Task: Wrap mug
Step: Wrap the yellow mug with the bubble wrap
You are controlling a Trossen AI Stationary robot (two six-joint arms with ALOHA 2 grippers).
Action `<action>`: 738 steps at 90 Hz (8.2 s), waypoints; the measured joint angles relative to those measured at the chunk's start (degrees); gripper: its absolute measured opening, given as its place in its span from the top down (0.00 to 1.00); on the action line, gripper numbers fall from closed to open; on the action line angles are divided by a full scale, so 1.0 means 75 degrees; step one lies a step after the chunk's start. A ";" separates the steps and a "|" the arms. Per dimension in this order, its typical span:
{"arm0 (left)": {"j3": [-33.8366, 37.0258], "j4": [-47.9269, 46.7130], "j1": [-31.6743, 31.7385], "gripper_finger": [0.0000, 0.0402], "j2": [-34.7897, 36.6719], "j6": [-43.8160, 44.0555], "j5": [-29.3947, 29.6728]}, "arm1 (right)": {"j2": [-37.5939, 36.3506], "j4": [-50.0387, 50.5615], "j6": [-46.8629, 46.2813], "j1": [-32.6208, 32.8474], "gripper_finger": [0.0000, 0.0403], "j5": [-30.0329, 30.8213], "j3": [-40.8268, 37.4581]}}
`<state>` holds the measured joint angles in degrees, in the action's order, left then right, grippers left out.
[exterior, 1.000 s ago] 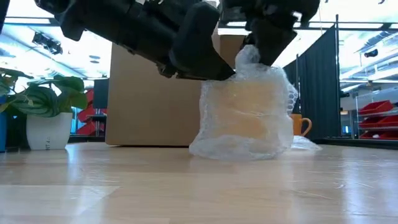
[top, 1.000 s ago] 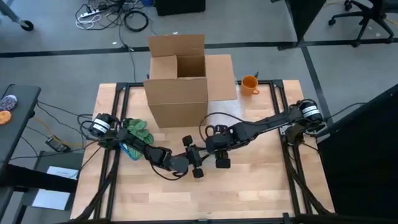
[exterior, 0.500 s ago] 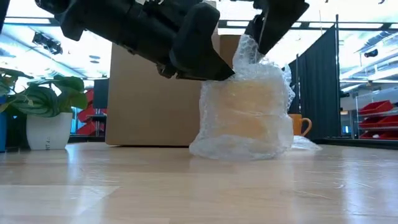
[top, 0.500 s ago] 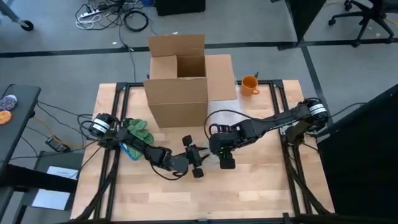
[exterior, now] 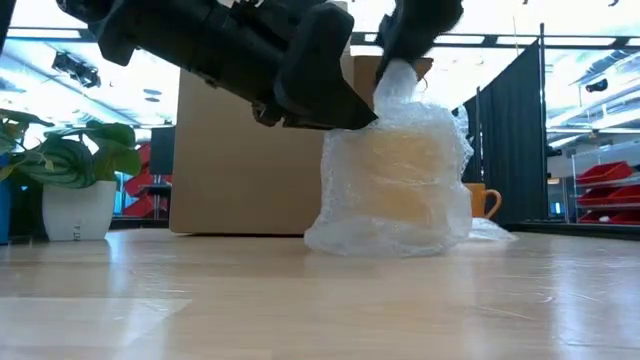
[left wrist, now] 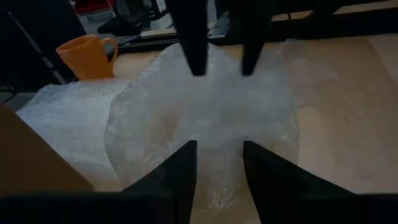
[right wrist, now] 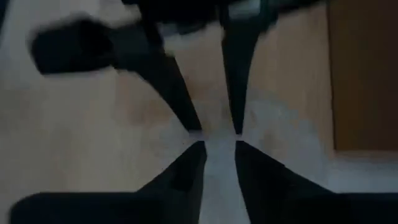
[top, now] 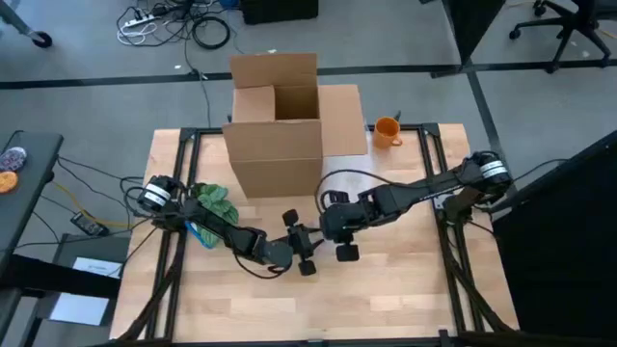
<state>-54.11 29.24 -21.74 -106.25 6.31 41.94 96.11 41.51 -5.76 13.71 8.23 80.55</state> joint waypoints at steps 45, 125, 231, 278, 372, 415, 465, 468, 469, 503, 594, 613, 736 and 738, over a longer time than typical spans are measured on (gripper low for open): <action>0.0012 -0.1823 -0.0304 0.71 0.1214 0.0036 0.0595 | 0.1690 0.0577 0.0000 -0.0489 1.00 0.0090 0.0053; 0.0000 -0.1157 -0.0097 0.71 0.0783 0.0352 0.0280 | 0.0904 0.0259 -0.0047 -0.0312 1.00 -0.0087 -0.0026; 0.0000 -0.1461 0.0388 0.71 0.0745 0.0591 -0.0062 | -0.0375 0.0690 -0.0174 -0.0026 0.76 0.0927 0.0003; 0.0000 -0.1434 0.0388 0.71 0.0745 0.0600 -0.0064 | -0.0338 0.1202 -0.0820 -0.0188 0.82 0.1126 -0.0556; 0.0011 -0.1443 0.0295 0.71 0.0989 0.0014 -0.0240 | 0.0470 -0.2575 -0.0335 -0.0180 0.82 -0.0006 -0.2069; 0.0003 -0.3935 -0.0583 0.71 0.2394 0.1444 0.0476 | 0.0376 -0.1734 -0.0400 0.0096 0.82 0.0389 -0.1396; 0.0009 -0.2426 -0.0144 0.71 0.0465 0.1998 -0.0464 | 0.0657 -0.1204 -0.1090 0.0117 0.82 0.0329 -0.1035; 0.0015 -0.2306 -0.0072 0.71 0.0456 0.1931 -0.0478 | 0.0757 -0.1148 -0.1097 0.0109 0.82 0.0319 -0.1024; 0.0015 -0.2281 -0.0045 0.71 0.0452 0.1906 -0.0492 | 0.0792 -0.1132 -0.1109 0.0105 0.82 0.0314 -0.1020; 0.0004 -0.1870 0.0491 0.71 0.0224 0.1267 -0.0126 | 0.0652 -0.0232 -0.1558 0.0050 0.82 0.0396 -0.1027; -0.0006 -0.2052 0.0455 0.71 0.0218 0.1547 -0.0358 | -0.0608 -0.0467 -0.1187 0.0015 0.83 -0.0017 -0.1028; -0.0004 -0.2143 0.0452 0.71 0.0218 0.1596 -0.0362 | 0.0065 -0.0714 -0.0960 -0.0128 0.98 -0.0044 -0.1028; 0.0000 -0.2206 0.0437 0.71 0.0229 0.1825 -0.0380 | -0.1226 0.0505 -0.0760 -0.0247 1.00 0.0353 -0.0909; 0.0000 -0.2228 0.0437 0.71 0.0229 0.1836 -0.0379 | -0.1267 0.0653 -0.0766 -0.0247 1.00 0.0546 -0.0911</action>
<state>-54.11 12.53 -18.46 -104.53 20.08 39.10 86.61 46.41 -11.51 11.86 12.32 73.72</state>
